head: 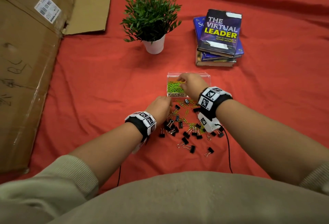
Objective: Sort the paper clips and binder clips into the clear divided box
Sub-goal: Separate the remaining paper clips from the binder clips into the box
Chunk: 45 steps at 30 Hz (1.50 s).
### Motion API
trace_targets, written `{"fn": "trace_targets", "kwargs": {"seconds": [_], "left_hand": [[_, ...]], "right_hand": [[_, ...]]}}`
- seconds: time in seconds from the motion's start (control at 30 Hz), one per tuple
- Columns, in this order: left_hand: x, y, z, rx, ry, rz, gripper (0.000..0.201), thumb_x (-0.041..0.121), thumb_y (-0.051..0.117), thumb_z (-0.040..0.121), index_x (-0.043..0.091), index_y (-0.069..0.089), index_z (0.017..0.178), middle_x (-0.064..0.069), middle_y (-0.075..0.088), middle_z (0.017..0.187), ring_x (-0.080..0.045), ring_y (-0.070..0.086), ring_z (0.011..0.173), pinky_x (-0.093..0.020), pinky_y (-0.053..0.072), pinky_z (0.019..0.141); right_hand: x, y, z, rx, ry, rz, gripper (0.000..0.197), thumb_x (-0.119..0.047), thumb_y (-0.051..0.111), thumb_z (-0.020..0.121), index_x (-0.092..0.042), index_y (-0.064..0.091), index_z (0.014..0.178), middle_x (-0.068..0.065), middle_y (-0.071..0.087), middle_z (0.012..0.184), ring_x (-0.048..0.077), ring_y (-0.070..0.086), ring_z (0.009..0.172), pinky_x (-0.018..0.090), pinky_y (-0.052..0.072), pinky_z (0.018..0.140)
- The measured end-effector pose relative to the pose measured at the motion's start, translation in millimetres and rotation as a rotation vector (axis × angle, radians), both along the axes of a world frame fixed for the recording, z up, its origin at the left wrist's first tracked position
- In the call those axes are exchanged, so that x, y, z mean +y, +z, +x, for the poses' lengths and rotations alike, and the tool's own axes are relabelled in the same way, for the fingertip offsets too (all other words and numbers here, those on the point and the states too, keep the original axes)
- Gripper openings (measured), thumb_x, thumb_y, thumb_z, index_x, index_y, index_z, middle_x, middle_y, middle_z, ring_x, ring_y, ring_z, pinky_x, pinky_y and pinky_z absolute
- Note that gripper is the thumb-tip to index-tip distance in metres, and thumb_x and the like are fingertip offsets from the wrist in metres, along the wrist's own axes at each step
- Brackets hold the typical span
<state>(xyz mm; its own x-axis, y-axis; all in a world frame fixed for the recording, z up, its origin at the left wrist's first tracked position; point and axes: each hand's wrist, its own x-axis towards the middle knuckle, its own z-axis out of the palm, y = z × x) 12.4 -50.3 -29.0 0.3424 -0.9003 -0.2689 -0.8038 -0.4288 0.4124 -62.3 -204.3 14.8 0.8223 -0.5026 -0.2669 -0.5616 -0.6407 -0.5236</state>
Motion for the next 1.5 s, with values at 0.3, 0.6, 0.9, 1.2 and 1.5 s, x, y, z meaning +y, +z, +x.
{"fn": "trace_targets", "kwargs": {"seconds": [0.3,0.6,0.9,1.2,1.5], "left_hand": [[-57,26,29,-0.013,0.084,-0.157,0.017,0.009,0.05,0.093,0.008,0.062,0.104,-0.01,0.063,0.11,-0.025,0.054,0.106,-0.035,0.044,0.093],[-35,20,14,-0.099,0.049,-0.194,0.017,0.015,0.055,0.09,0.015,0.06,0.107,-0.001,0.056,0.11,-0.019,0.048,0.106,-0.032,0.043,0.093],[8,-12,-5,-0.044,-0.093,0.085,0.027,0.012,0.051,0.091,0.016,0.062,0.115,-0.003,0.055,0.11,-0.021,0.054,0.109,-0.037,0.051,0.083],[12,-21,-4,-0.155,-0.208,0.145,0.021,0.005,0.05,0.09,0.009,0.055,0.11,-0.009,0.052,0.111,-0.027,0.049,0.11,-0.039,0.046,0.084],[17,-22,-2,0.033,-0.091,0.094,0.009,0.01,0.042,0.094,0.007,0.048,0.099,-0.013,0.055,0.103,-0.029,0.051,0.095,-0.038,0.043,0.083]], "right_hand": [[30,-39,-43,0.248,0.152,-0.064,0.045,-0.004,0.043,0.09,-0.014,0.046,0.134,0.016,0.065,0.112,0.028,0.065,0.092,0.037,0.055,0.08],[23,-63,-67,0.274,0.077,-0.165,0.037,0.001,0.045,0.087,-0.007,0.047,0.124,0.013,0.059,0.117,0.031,0.06,0.101,0.041,0.054,0.079],[34,-57,-69,0.096,0.105,-0.205,0.038,-0.009,0.051,0.086,-0.005,0.052,0.124,0.011,0.052,0.115,0.027,0.048,0.11,0.04,0.047,0.095],[47,-74,-68,0.089,0.29,-0.202,0.036,0.002,0.052,0.084,-0.002,0.057,0.12,0.012,0.055,0.113,0.029,0.047,0.104,0.042,0.044,0.092],[51,-81,-88,0.111,0.253,-0.152,0.022,0.002,0.047,0.089,-0.005,0.054,0.108,0.013,0.053,0.112,0.03,0.043,0.108,0.036,0.036,0.097]]}}
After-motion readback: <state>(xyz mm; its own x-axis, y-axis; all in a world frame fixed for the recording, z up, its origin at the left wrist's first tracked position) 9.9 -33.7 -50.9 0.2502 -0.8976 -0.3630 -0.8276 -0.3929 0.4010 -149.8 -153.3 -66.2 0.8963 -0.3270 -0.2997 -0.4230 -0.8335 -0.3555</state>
